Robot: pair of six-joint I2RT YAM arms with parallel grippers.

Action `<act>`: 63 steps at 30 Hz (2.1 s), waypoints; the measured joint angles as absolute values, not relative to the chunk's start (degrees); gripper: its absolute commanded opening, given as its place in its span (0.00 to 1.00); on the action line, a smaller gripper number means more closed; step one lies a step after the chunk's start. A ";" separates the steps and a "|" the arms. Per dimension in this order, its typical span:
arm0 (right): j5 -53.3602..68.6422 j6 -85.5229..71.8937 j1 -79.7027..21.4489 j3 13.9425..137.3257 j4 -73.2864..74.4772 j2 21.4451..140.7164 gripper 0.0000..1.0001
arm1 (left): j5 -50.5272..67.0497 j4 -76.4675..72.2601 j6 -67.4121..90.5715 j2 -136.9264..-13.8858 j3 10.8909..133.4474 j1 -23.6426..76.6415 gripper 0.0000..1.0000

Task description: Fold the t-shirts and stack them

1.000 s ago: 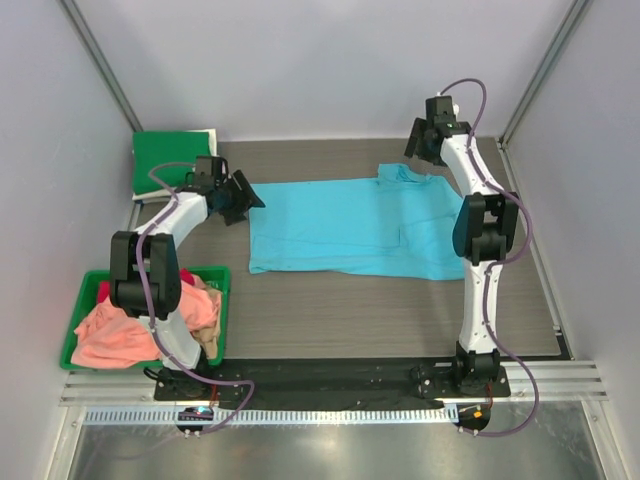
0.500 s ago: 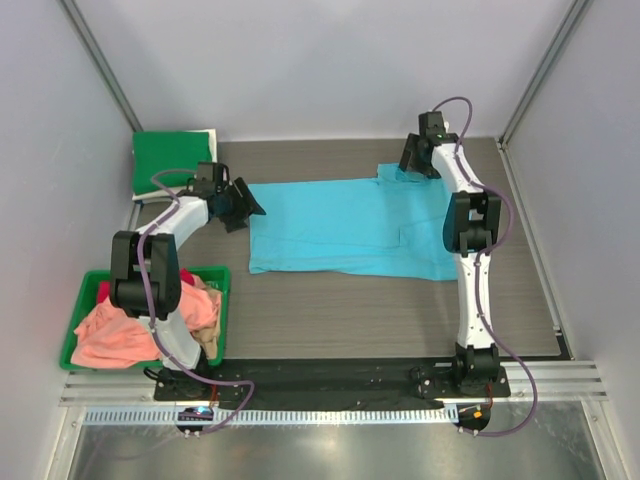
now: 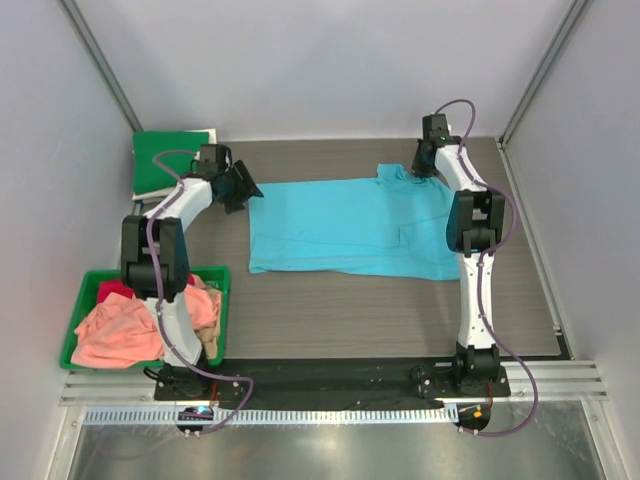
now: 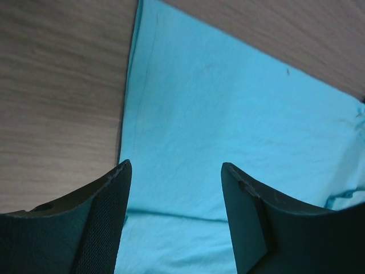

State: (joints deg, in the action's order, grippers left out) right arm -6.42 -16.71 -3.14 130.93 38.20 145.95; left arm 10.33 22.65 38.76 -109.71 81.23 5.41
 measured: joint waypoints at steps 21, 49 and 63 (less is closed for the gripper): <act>-1.89 -17.10 -3.31 129.45 33.39 136.84 0.01 | 5.39 29.80 36.99 -133.69 109.65 4.36 0.54; -0.49 -18.15 -1.15 112.75 28.86 131.02 0.01 | 7.57 24.88 36.73 -122.04 99.00 4.36 0.00; -1.78 -19.73 -0.32 89.84 21.89 112.68 0.02 | 8.60 19.94 36.45 -113.14 85.25 4.36 0.00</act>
State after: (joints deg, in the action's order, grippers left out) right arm -1.78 -19.73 -0.32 89.84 21.89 112.68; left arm 8.60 19.94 36.45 -113.14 85.25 4.36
